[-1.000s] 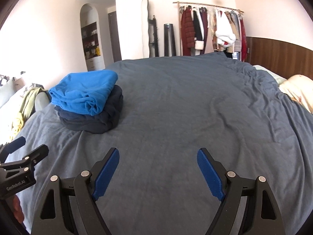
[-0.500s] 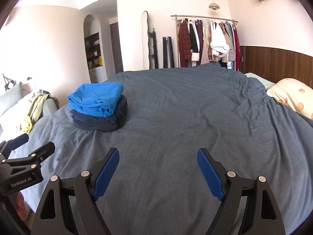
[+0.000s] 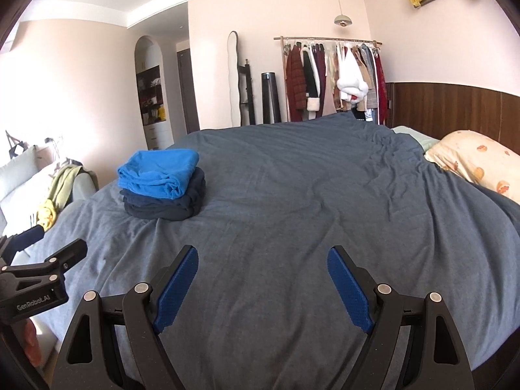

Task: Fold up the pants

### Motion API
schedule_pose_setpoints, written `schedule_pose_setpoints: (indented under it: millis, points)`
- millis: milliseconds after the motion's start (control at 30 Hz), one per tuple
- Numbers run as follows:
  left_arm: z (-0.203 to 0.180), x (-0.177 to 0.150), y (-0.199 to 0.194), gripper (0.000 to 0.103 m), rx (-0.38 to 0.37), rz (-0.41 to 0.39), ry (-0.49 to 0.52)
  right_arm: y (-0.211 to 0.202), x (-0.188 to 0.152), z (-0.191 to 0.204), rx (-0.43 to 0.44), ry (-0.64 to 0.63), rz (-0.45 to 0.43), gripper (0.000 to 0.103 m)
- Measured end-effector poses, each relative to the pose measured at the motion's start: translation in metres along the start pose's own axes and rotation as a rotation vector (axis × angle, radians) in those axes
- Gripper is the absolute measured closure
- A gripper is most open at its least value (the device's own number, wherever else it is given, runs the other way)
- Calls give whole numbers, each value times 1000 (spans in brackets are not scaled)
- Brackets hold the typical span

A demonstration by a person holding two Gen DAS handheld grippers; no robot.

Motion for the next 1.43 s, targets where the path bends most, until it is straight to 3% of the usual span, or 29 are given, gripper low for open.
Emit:
schedule_pose_setpoints:
  millis: [433, 1433]
  points:
    - [-13, 0, -14, 0, -34, 1, 1, -15, -3, -10, 2, 13, -8, 21]
    - [-18, -1, -25, 0, -2, -4, -12, -19, -4, -9, 3, 18, -11, 21]
Point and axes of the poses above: each gripper's, at about its wrist camera, not at the fingertips, and y roughly the way its jaws point, z to its left, x to its top, the point moved 10 cm from there along y, roughly the way its jaws point, and after that the axes turned 15 degrees about y, right-handed, at the moved point
